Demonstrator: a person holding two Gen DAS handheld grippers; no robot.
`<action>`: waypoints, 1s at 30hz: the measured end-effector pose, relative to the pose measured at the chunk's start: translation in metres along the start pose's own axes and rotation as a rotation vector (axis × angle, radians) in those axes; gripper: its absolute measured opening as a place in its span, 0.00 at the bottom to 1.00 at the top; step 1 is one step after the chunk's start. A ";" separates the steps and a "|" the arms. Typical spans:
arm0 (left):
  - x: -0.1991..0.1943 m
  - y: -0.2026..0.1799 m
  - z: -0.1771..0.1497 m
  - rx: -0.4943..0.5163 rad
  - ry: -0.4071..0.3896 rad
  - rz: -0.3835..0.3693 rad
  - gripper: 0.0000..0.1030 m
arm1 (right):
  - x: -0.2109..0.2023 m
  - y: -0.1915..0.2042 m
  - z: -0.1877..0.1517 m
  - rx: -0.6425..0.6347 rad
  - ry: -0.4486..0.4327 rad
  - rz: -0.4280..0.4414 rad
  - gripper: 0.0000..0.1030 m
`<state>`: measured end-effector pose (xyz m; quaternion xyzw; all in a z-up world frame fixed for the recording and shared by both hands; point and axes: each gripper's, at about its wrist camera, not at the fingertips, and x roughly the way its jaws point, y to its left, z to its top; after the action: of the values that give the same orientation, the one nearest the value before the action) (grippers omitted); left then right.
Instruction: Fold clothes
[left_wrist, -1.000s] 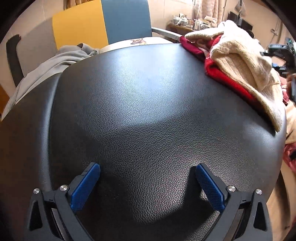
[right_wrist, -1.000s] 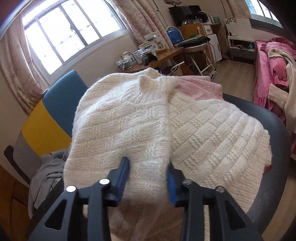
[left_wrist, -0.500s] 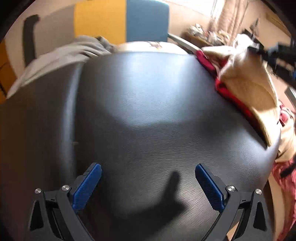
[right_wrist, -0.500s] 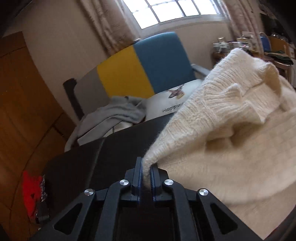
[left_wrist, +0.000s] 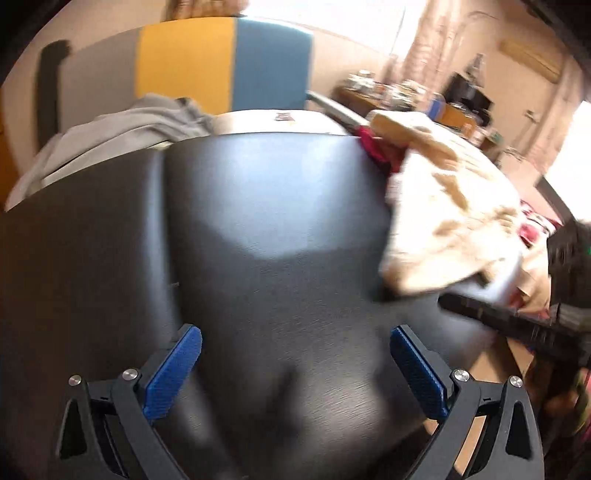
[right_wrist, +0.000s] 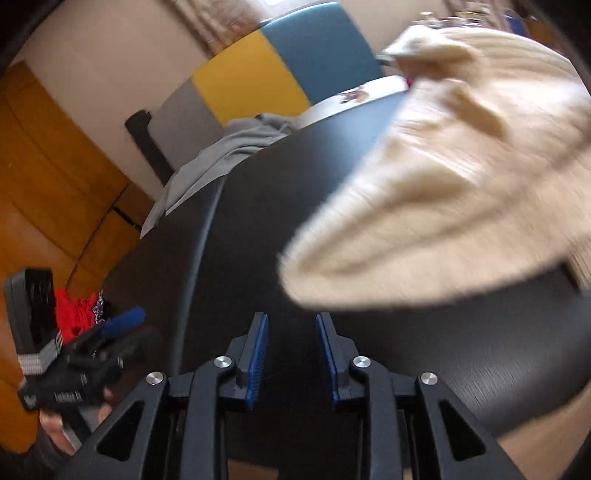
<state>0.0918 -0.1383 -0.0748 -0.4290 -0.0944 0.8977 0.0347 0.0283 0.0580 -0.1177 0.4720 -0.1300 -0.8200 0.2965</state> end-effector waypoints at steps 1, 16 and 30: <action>0.003 -0.011 0.006 0.032 -0.008 -0.008 1.00 | -0.008 -0.006 -0.005 0.015 -0.013 -0.010 0.27; 0.118 -0.105 0.062 0.307 0.057 0.087 0.86 | -0.038 -0.078 -0.003 0.193 -0.069 -0.095 0.29; 0.122 -0.071 0.075 0.106 0.116 -0.046 0.10 | -0.053 -0.108 0.039 0.019 -0.134 -0.351 0.29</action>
<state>-0.0447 -0.0615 -0.1075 -0.4757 -0.0544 0.8739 0.0832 -0.0239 0.1729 -0.1142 0.4346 -0.0729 -0.8874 0.1353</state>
